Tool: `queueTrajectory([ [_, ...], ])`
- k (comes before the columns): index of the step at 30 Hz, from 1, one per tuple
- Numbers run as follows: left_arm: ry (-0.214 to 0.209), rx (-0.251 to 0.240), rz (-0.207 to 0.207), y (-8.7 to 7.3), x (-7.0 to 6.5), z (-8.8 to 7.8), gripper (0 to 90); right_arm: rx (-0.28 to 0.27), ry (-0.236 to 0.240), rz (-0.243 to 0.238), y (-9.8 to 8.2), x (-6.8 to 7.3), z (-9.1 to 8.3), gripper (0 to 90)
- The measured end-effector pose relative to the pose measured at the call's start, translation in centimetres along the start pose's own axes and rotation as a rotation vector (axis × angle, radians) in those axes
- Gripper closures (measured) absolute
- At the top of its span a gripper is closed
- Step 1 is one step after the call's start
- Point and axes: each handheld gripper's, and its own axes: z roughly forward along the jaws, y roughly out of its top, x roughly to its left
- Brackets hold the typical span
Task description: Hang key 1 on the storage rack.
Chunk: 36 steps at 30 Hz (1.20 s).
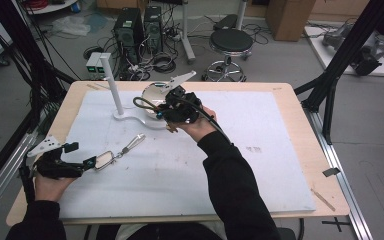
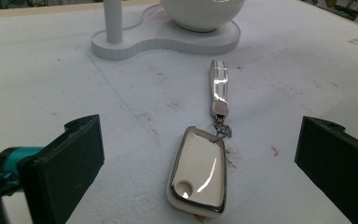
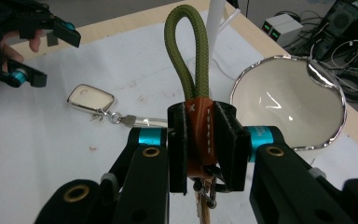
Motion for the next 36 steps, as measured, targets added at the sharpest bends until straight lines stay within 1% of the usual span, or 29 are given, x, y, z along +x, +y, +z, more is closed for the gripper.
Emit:
queueTrajectory([
  [2, -0.001, 0.0, -0.001, 0.0, 0.0, 0.0, 1.7, 0.005, 0.003, -0.009, 0.6, 0.0, 0.2, 75.9],
  [3, -0.001, 0.001, -0.001, 0.0, 0.0, 0.0, 1.7, 0.003, 0.004, -0.015, 1.1, 0.0, 0.4, 75.9],
  [4, -0.001, 0.002, 0.0, 0.0, 0.0, 0.0, 1.7, 0.003, 0.004, -0.015, 1.1, 0.0, 0.4, 75.9],
  [5, 0.0, 0.002, 0.0, 0.0, -0.1, 0.0, 1.7, 0.005, 0.005, -0.022, 1.7, 0.1, 0.7, 75.9],
  [6, -0.002, 0.002, 0.002, 0.0, 0.0, 0.0, 1.7, 0.005, 0.005, -0.022, 1.7, 0.1, 0.7, 75.9],
  [9, -0.002, 0.001, -0.001, 0.0, 0.0, 0.0, 1.7, 0.006, 0.008, -0.028, 2.7, 0.2, 1.2, 75.9],
  [12, -0.003, -0.001, -0.001, 0.0, 0.0, 0.0, 1.7, 0.006, 0.013, -0.031, 3.2, 0.2, 1.4, 75.9],
  [13, -0.002, -0.001, 0.0, 0.0, 0.0, 0.0, 1.7, 0.007, 0.011, -0.039, 3.7, 0.2, 1.6, 75.9],
  [14, -0.003, -0.002, 0.0, 0.0, 0.0, 0.0, 1.7, 0.007, 0.011, -0.039, 3.7, 0.2, 1.6, 75.9],
  [15, -0.002, -0.002, 0.0, 0.0, 0.0, 0.0, 1.7, 0.002, 0.013, -0.04, 4.2, 0.3, 1.8, 75.9],
  [16, -0.002, -0.003, 0.0, 0.0, 0.0, 0.0, 1.7, 0.002, 0.013, -0.04, 4.2, 0.3, 1.8, 75.9],
  [17, -0.002, -0.003, 0.0, 0.0, 0.0, 0.0, 1.7, 0.007, 0.016, -0.043, 4.7, 0.4, 2.1, 75.9],
  [20, -0.004, 0.0, 0.002, 0.0, 0.0, 0.0, 1.7, 0.017, 0.015, -0.051, 5.1, 0.4, 2.4, 75.9],
  [21, -0.004, -0.004, -0.001, 0.0, 0.0, 0.0, 1.7, 0.01, 0.016, -0.054, 5.7, 0.5, 2.7, 75.9],
  [26, -0.003, -0.006, 0.0, 0.0, 0.0, 0.0, 1.7, 0.012, 0.019, -0.05, 6.5, 0.3, 3.5, 75.9],
  [27, -0.001, -0.006, 0.002, 0.0, 0.0, 0.0, 1.7, 0.026, 0.011, -0.054, 7.0, 0.1, 4.0, 75.8],
  [30, -0.001, -0.01, 0.003, 0.0, 0.0, 0.0, 1.7, 0.025, 0.014, -0.049, 7.5, 0.0, 4.3, 75.8],
  [33, -0.002, -0.011, 0.003, 0.0, 0.1, 0.0, 1.7, 0.011, 0.028, -0.033, 8.0, -0.3, 4.7, 75.8],
  [35, -0.005, -0.01, 0.003, 0.0, 0.0, 0.1, 1.7, 0.019, 0.021, -0.034, 8.6, -0.4, 5.2, 75.8],
  [36, -0.005, -0.01, 0.003, 0.0, 0.0, 0.1, 1.7, 0.019, 0.021, -0.034, 8.6, -0.4, 5.2, 75.8],
])
